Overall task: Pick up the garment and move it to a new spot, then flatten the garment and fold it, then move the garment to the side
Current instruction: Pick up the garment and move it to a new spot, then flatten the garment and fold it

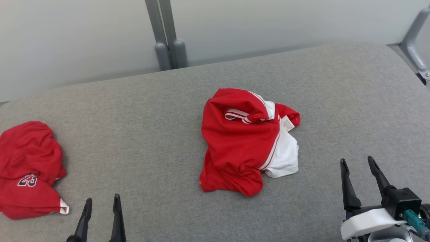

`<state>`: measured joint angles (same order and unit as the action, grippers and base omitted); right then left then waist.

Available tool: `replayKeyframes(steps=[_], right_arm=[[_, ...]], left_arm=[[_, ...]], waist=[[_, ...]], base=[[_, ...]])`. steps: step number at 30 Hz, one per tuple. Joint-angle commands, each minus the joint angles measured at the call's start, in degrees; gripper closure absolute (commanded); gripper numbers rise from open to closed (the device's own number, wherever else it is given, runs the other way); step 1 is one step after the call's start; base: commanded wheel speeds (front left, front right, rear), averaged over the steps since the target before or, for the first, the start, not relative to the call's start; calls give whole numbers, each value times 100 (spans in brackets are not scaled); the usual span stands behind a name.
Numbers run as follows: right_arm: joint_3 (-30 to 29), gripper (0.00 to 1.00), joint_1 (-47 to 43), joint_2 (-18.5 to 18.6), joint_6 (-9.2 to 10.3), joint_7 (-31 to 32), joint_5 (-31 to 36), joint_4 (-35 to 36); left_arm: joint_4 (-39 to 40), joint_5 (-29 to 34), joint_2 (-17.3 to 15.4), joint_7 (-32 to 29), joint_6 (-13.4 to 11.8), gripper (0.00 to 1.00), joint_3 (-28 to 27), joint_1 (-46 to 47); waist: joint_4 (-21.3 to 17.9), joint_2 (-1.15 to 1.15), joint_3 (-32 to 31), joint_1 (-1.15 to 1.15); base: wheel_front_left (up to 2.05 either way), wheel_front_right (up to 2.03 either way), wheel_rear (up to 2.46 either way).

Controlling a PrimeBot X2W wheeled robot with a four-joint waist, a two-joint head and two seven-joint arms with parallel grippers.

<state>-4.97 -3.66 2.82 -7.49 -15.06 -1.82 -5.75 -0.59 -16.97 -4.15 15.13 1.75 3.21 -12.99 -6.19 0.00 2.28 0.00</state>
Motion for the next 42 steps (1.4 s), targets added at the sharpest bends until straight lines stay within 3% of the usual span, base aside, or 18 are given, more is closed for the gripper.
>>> replayKeyframes(steps=[1,7,13,36,42], right_arm=[[-61,0,-126,21,0,-19,46,-45],[-123,0,-215,17,0,-19,66,-217],[-65,0,-207,15,0,-19,14,-300],[128,0,126,15,0,-18,42,-142],[147,0,311,15,0,-17,110,-777]], left_arm=[[13,150,39,2,109,0,-182,-167],[-91,355,111,2,369,0,-689,-377],[-63,305,125,2,445,0,-806,-303],[154,234,125,3,532,0,-530,86],[117,275,125,3,539,0,-437,116]], waist=[[547,0,-470,0],[714,0,-521,0],[821,0,-509,0],[720,0,-236,0],[768,0,-87,0]], base=[[0,0,0],[0,0,0],[0,0,0],[0,0,0],[0,0,0]])
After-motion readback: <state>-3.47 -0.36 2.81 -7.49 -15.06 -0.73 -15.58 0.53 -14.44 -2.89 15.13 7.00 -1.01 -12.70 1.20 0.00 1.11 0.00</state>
